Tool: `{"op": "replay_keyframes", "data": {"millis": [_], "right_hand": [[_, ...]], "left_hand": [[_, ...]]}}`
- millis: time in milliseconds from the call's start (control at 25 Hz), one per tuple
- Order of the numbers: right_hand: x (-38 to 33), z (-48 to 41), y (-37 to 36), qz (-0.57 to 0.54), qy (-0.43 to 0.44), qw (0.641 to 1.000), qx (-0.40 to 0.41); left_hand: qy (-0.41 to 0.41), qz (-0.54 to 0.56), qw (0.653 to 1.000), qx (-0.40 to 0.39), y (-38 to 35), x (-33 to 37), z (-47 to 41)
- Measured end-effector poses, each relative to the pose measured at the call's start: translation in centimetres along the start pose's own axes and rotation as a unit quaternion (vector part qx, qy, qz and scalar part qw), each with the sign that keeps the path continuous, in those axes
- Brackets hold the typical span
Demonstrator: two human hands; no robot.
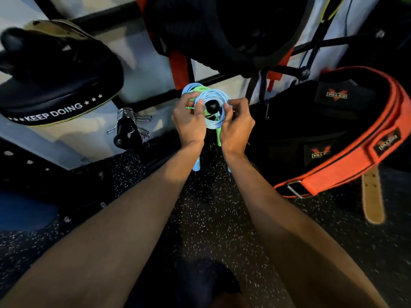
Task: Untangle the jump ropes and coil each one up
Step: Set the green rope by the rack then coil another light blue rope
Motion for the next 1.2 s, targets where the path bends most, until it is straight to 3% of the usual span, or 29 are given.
{"op": "replay_keyframes", "data": {"millis": [160,280,440,520,600,680,800,1040,1200], "right_hand": [[1.8,-0.5,-3.2,0.094,0.005,0.992,-0.082],[3.5,-0.5,-5.9,0.160,-0.035,0.966,-0.198],[5.4,0.6,-8.4,0.220,-0.086,0.905,-0.353],[5.4,1.2,-7.9,0.182,-0.121,0.906,-0.364],[4.7,1.7,-6.5,0.134,-0.138,0.918,-0.347],[4.2,2.5,-4.1,0.127,-0.143,0.928,-0.319],[4.0,4.1,0.4,0.213,-0.135,0.919,-0.302],[-0.6,10.1,10.5,0.346,-0.127,0.826,-0.427],[-4.6,12.8,17.8,0.374,-0.094,0.808,-0.446]], "left_hand": [[0.022,-0.043,0.999,0.011,-1.3,-2.0,-3.0],[-0.045,-0.141,0.988,-0.039,-2.2,-1.0,-4.5],[-0.139,-0.382,0.899,-0.166,-4.0,-0.7,-4.8],[-0.149,-0.403,0.870,-0.242,-4.3,-1.5,-4.0],[-0.145,-0.378,0.868,-0.289,-3.6,-1.7,-3.0],[-0.133,-0.359,0.877,-0.290,-1.8,-1.2,-2.1],[-0.065,-0.365,0.889,-0.270,1.9,-0.5,0.3],[-0.045,-0.452,0.777,-0.435,7.8,1.3,9.7],[-0.077,-0.468,0.697,-0.538,11.0,3.4,16.6]]}}
Point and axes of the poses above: each hand's wrist, its own z-axis away from the middle knuckle, its own y-axis out of the back of the hand, x = y × z, the point moved 8 cm from there along -z, towards the middle knuckle, and after that the axes turned 12 degrees about x, right-handed, at the moved point
